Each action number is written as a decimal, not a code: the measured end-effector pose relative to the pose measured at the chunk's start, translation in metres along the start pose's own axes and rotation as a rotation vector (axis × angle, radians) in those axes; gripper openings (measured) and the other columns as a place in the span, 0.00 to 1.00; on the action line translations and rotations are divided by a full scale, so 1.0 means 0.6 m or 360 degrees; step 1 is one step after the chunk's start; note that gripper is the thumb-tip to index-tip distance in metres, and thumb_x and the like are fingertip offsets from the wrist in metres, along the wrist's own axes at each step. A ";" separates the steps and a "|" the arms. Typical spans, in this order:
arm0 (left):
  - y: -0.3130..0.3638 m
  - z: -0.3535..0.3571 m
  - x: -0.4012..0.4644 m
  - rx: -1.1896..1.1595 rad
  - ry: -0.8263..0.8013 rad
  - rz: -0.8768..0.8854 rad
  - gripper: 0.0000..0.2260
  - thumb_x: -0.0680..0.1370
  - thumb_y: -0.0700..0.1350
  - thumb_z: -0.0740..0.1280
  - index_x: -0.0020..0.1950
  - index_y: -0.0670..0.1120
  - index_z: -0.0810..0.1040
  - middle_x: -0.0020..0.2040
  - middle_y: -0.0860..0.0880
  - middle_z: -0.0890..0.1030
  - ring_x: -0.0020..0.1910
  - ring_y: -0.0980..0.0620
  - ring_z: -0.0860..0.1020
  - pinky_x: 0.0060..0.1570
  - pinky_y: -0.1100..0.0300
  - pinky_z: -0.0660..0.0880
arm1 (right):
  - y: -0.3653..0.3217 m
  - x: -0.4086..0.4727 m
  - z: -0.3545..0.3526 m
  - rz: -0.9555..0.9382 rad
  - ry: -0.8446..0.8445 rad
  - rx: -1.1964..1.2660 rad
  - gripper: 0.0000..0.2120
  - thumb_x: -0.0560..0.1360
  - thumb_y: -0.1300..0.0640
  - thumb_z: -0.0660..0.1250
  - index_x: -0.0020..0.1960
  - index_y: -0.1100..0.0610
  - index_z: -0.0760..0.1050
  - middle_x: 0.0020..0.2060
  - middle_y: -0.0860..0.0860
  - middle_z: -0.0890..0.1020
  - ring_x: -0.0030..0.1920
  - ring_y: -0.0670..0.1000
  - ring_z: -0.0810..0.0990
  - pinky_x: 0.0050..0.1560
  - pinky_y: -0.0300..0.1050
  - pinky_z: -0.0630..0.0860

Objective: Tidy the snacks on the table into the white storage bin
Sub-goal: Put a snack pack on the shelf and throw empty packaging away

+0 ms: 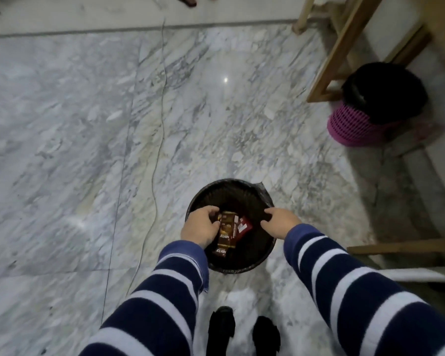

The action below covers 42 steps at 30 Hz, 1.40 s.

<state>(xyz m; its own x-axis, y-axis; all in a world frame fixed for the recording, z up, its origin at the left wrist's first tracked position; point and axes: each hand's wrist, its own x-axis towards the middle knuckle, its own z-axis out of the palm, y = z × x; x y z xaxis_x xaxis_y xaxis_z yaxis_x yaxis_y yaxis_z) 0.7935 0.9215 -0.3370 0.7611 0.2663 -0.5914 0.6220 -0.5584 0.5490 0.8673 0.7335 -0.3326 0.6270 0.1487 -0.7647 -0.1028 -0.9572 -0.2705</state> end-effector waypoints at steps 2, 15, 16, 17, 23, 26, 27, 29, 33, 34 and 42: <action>0.053 -0.041 -0.026 0.0200 -0.0127 0.0116 0.20 0.77 0.44 0.67 0.69 0.49 0.72 0.65 0.50 0.77 0.63 0.50 0.75 0.65 0.55 0.71 | -0.004 -0.059 -0.051 -0.0007 0.0047 0.0001 0.25 0.79 0.50 0.59 0.75 0.53 0.61 0.71 0.52 0.69 0.68 0.55 0.71 0.64 0.45 0.69; 0.467 -0.073 -0.248 0.1236 -0.0556 0.1090 0.27 0.77 0.51 0.67 0.74 0.47 0.63 0.71 0.46 0.70 0.67 0.45 0.71 0.64 0.53 0.70 | 0.163 -0.490 -0.252 0.0226 0.0609 0.0327 0.25 0.79 0.47 0.59 0.75 0.51 0.62 0.73 0.49 0.66 0.72 0.52 0.67 0.68 0.44 0.64; 0.489 -0.055 -0.271 0.1287 -0.0577 0.1185 0.28 0.77 0.51 0.67 0.74 0.47 0.63 0.71 0.46 0.70 0.67 0.45 0.71 0.64 0.53 0.70 | 0.184 -0.524 -0.249 0.0266 0.0659 0.0355 0.25 0.80 0.47 0.59 0.75 0.52 0.62 0.73 0.49 0.67 0.72 0.51 0.67 0.69 0.43 0.63; 0.508 -0.033 -0.297 0.1333 -0.0598 0.1269 0.28 0.77 0.51 0.67 0.74 0.46 0.63 0.71 0.46 0.70 0.67 0.45 0.71 0.64 0.53 0.70 | 0.206 -0.557 -0.241 0.0314 0.0702 0.0384 0.25 0.80 0.48 0.58 0.75 0.52 0.62 0.72 0.49 0.67 0.71 0.51 0.67 0.69 0.43 0.63; 0.575 0.126 -0.465 0.1494 -0.0794 0.1594 0.27 0.74 0.54 0.69 0.71 0.50 0.68 0.68 0.49 0.73 0.64 0.47 0.74 0.64 0.52 0.71 | 0.341 -0.742 -0.149 0.0725 0.0817 0.0667 0.24 0.80 0.47 0.58 0.74 0.50 0.62 0.71 0.49 0.68 0.66 0.52 0.71 0.69 0.44 0.63; 0.585 0.209 -0.569 0.1551 -0.0876 0.1760 0.27 0.73 0.56 0.69 0.71 0.52 0.68 0.68 0.50 0.72 0.64 0.48 0.73 0.65 0.50 0.71 | 0.403 -0.838 -0.079 0.0915 0.0855 0.0789 0.24 0.79 0.47 0.58 0.74 0.49 0.62 0.67 0.48 0.72 0.53 0.49 0.67 0.65 0.43 0.65; 0.584 0.235 -0.607 0.1577 -0.0893 0.1818 0.27 0.74 0.56 0.69 0.71 0.52 0.68 0.68 0.51 0.71 0.64 0.48 0.73 0.65 0.50 0.70 | 0.423 -0.872 -0.054 0.0975 0.0866 0.0829 0.24 0.79 0.47 0.58 0.74 0.49 0.62 0.62 0.46 0.74 0.52 0.48 0.66 0.63 0.43 0.66; 0.574 0.282 -0.686 0.1627 -0.0932 0.1911 0.26 0.74 0.56 0.69 0.70 0.53 0.67 0.68 0.52 0.71 0.65 0.49 0.72 0.65 0.50 0.69 | 0.463 -0.939 -0.002 0.1086 0.0895 0.0880 0.24 0.79 0.47 0.58 0.74 0.50 0.62 0.63 0.47 0.74 0.54 0.50 0.69 0.63 0.43 0.66; 0.537 0.360 -0.843 0.1692 -0.1004 0.2063 0.26 0.74 0.57 0.68 0.70 0.54 0.68 0.68 0.53 0.71 0.65 0.50 0.72 0.66 0.50 0.68 | 0.523 -1.079 0.106 0.1242 0.1029 0.0906 0.24 0.79 0.47 0.58 0.74 0.51 0.63 0.73 0.50 0.65 0.68 0.53 0.69 0.68 0.43 0.63; 0.526 0.378 -0.882 0.1704 -0.1023 0.2101 0.26 0.74 0.57 0.68 0.70 0.54 0.68 0.68 0.53 0.71 0.65 0.50 0.72 0.66 0.50 0.68 | 0.535 -1.115 0.132 0.1264 0.1055 0.0902 0.24 0.80 0.48 0.58 0.74 0.52 0.63 0.74 0.50 0.65 0.70 0.54 0.67 0.68 0.43 0.63; 0.442 0.524 -1.171 0.1840 -0.1191 0.2497 0.27 0.76 0.56 0.66 0.72 0.51 0.66 0.70 0.49 0.71 0.67 0.46 0.71 0.67 0.51 0.67 | 0.628 -1.357 0.328 0.1445 0.1191 0.0976 0.22 0.79 0.51 0.59 0.72 0.54 0.66 0.72 0.51 0.68 0.69 0.53 0.69 0.64 0.42 0.67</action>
<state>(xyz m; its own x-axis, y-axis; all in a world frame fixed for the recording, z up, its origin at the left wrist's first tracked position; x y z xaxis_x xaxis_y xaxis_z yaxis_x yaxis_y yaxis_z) 0.3659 0.3391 0.0382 0.0226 -0.9423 -0.3340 -0.9255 -0.1460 0.3494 0.1662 0.3008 0.0730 0.4018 -0.8412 -0.3619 -0.9144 -0.3475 -0.2076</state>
